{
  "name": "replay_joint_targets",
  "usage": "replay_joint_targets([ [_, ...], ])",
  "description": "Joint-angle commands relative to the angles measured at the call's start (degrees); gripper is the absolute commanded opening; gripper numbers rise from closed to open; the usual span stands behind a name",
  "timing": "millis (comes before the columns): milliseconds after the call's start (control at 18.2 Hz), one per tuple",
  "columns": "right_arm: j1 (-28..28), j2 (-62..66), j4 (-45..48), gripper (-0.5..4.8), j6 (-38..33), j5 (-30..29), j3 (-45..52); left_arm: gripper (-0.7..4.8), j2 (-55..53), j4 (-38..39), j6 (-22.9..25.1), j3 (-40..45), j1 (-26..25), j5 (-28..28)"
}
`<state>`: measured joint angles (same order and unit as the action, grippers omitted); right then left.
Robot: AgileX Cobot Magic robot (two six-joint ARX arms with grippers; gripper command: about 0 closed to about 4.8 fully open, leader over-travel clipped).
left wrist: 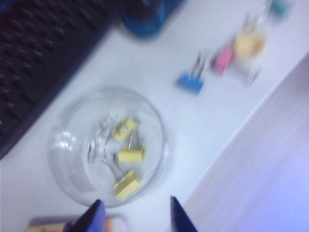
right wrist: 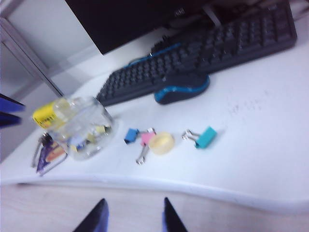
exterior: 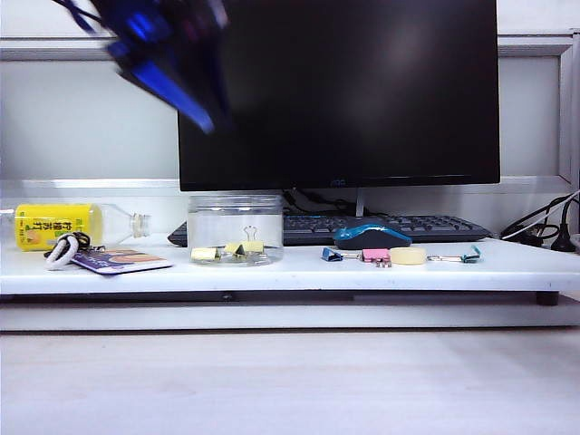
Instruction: Take the clips out of the round transparent plastic box and place them on the table.
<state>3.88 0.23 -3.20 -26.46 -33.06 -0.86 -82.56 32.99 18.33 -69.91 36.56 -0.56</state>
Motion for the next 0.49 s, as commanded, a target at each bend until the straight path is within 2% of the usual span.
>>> replay_joint_targets([
  [55,-0.1,-0.1,-1.2,1.48,2.0,-0.1,-0.2,1.84,-5.4,-0.1,2.3,-2.4,-0.1,-4.3],
  [330,0.0,-0.1,-1.3,1.48,2.6,1.4,-0.2,1.84,-8.4,-5.2,4.7,-2.8,-0.2,-4.8],
  [495,-0.1,-0.1,-1.3,1.48,2.7,1.4,-0.1,1.84,-10.8,-4.9,4.6,-5.6,-0.7,-4.8],
])
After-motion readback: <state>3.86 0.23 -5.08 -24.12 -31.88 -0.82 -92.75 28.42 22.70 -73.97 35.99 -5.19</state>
